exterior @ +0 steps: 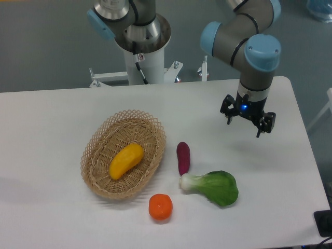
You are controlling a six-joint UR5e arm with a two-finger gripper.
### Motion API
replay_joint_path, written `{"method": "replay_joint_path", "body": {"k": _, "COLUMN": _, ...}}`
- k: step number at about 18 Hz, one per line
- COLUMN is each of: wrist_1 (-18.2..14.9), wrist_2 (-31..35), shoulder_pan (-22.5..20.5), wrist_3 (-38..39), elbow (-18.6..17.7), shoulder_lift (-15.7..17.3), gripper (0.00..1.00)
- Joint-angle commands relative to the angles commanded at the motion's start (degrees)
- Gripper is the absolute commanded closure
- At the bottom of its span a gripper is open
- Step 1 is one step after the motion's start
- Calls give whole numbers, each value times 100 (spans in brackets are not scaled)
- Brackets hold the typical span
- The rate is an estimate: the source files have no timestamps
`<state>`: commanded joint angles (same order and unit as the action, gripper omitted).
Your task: Place the mango in the basket
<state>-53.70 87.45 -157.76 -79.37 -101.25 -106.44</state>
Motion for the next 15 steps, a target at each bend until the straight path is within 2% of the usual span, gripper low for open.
{"method": "replay_joint_path", "body": {"k": 15, "wrist_1": 9, "wrist_2": 70, "shoulder_pan": 18, "wrist_3": 9, "elbow": -35, "shoulder_lift": 0, "gripper": 0}}
